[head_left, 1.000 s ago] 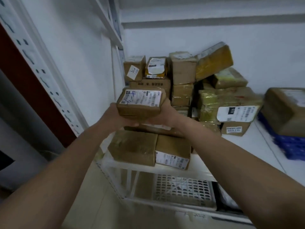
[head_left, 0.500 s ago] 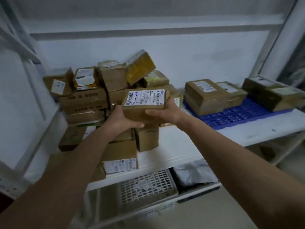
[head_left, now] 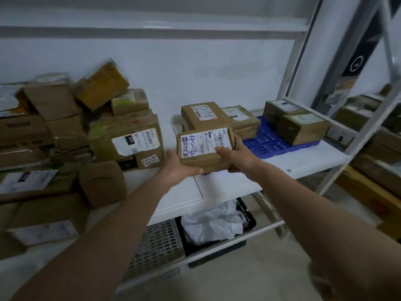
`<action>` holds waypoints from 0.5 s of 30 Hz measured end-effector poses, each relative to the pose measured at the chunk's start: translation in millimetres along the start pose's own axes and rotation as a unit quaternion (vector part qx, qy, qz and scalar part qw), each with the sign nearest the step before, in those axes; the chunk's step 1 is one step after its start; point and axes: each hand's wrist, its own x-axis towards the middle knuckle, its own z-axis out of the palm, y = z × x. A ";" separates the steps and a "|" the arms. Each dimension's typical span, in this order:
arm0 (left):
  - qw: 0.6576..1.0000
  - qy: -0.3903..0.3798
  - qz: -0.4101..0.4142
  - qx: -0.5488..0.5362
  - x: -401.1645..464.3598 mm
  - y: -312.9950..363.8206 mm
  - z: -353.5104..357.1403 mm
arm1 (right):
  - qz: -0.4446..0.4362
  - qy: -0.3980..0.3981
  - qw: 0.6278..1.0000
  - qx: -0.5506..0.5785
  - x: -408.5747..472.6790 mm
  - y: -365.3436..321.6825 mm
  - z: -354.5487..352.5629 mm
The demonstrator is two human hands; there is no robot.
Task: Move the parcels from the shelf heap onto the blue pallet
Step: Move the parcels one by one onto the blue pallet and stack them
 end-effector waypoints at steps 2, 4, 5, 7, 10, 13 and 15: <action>1.000 0.009 -0.018 0.005 8.3 1.4 25.2 | 0.020 0.008 1.000 0.005 12.1 13.2 -16.6; 0.999 0.020 -0.038 0.002 15.4 3.0 45.0 | 0.046 0.014 0.999 0.012 21.6 21.8 -28.3; 0.999 0.024 -0.041 0.004 20.1 4.2 53.2 | 0.058 0.015 0.998 0.015 27.6 25.3 -33.9; 0.999 0.028 -0.041 0.009 31.0 8.1 65.5 | 0.065 0.013 0.998 0.019 39.9 29.5 -44.6; 0.998 0.014 -0.047 0.030 51.7 12.7 77.2 | 0.057 0.016 0.998 0.024 62.3 33.9 -58.5; 0.998 0.008 -0.044 0.047 76.0 15.0 87.2 | 0.069 0.022 0.997 0.030 86.4 42.5 -66.1; 0.997 0.006 -0.050 0.057 95.6 13.3 90.3 | 0.089 0.022 0.996 0.024 103.4 47.4 -66.3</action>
